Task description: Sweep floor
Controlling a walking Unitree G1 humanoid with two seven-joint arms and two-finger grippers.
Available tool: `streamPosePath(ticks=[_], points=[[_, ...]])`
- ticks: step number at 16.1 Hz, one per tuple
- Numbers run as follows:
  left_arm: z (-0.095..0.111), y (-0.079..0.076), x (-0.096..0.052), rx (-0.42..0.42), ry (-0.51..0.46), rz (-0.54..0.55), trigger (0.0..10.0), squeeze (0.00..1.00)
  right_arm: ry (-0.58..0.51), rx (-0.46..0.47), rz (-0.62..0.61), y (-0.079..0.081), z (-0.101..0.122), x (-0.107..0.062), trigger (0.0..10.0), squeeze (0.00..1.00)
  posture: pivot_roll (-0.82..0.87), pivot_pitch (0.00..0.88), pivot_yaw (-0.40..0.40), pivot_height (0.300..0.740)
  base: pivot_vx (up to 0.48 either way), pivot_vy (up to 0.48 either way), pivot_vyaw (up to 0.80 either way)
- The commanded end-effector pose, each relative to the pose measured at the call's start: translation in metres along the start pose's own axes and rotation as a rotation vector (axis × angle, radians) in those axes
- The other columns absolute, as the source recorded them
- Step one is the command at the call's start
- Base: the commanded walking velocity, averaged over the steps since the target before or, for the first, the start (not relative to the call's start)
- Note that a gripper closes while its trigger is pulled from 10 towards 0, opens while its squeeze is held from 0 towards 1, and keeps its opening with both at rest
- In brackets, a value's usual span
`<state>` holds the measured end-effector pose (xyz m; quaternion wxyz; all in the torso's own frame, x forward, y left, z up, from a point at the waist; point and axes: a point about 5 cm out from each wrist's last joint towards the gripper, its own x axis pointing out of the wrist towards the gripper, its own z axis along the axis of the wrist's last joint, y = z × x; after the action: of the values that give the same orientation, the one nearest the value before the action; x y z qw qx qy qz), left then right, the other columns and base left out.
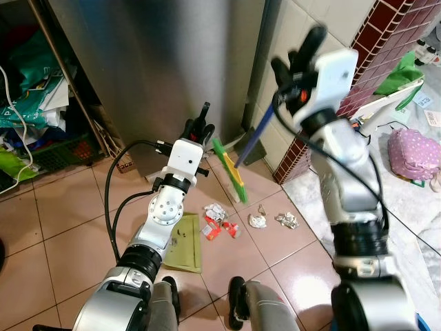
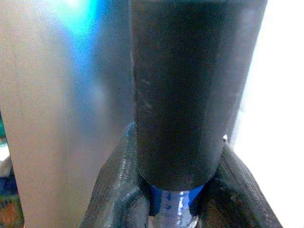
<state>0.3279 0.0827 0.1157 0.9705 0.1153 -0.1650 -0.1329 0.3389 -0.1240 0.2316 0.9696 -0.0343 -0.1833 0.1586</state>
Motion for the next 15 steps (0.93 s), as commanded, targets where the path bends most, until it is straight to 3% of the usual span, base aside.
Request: streamPosePath(ticks=[1,5,8,13,14,15], points=[[0.0,-0.006,-0.003,-0.024,-0.002,-0.001,10.0,0.0,0.028,-0.013,-0.01,0.004,-0.009,-0.005,10.0,0.0,-0.08,0.199,-0.044,0.74,0.0,0.0,0.0],[0.003,-0.001,-0.005,-0.023,-0.016,0.01,10.0,0.0,0.043,-0.081,-0.025,0.012,-0.018,-0.013,10.0,0.0,-0.08,0.2,-0.038,0.74,0.0,0.0,0.0],[0.004,0.006,-0.009,-0.016,-0.021,0.026,10.0,0.0,0.131,-0.053,-0.053,0.015,-0.036,-0.022,10.0,0.0,-0.07,0.2,-0.036,0.74,0.0,0.0,0.0],[0.005,0.006,-0.01,-0.032,-0.013,0.023,10.0,0.0,0.278,0.189,-0.156,0.024,-0.057,-0.024,10.0,0.0,-0.07,0.197,-0.037,0.74,0.0,0.0,0.0],[0.006,0.004,-0.009,-0.035,-0.017,0.019,10.0,0.0,0.296,0.258,-0.181,0.025,-0.059,-0.023,10.0,0.0,-0.07,0.197,-0.037,0.74,0.0,0.0,0.0],[0.008,0.001,-0.008,-0.043,-0.021,0.011,10.0,0.0,0.318,0.382,-0.222,0.028,-0.061,-0.021,10.0,0.0,-0.08,0.195,-0.037,0.74,0.0,0.0,0.0]])
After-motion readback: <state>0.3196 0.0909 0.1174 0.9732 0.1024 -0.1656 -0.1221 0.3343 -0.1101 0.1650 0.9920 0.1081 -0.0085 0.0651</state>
